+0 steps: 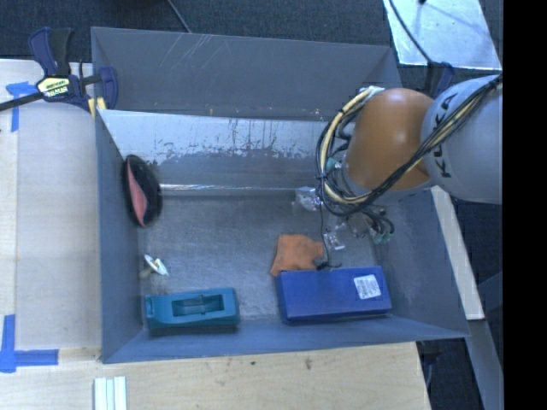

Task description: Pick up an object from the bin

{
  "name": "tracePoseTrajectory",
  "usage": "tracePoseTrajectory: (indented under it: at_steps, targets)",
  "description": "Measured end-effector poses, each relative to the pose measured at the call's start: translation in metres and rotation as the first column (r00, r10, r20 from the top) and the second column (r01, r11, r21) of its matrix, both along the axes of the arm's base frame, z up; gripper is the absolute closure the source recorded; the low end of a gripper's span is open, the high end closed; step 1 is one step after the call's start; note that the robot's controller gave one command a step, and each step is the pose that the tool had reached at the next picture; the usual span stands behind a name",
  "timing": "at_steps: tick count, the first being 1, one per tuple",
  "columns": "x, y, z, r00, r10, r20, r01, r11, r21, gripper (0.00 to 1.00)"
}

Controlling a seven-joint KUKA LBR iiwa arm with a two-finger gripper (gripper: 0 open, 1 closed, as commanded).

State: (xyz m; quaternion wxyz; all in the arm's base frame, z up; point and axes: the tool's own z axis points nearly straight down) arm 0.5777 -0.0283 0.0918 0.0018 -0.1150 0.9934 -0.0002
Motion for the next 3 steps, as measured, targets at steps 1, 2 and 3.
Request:
tracePoseTrajectory:
  at_steps: [1, 2, 3]
  targets:
    - [0.0, 0.0, 0.0, 1.0, 0.001, 0.0, -0.001, 1.0, 0.0, 1.0]
    - [0.0, 0.0, 0.0, 1.0, 0.001, 0.0, -0.001, 1.0, 0.0, 1.0]
    - [0.005, -0.01, 0.119, 0.999, -0.052, 0.0, 0.052, 0.999, 0.0, 1.0]
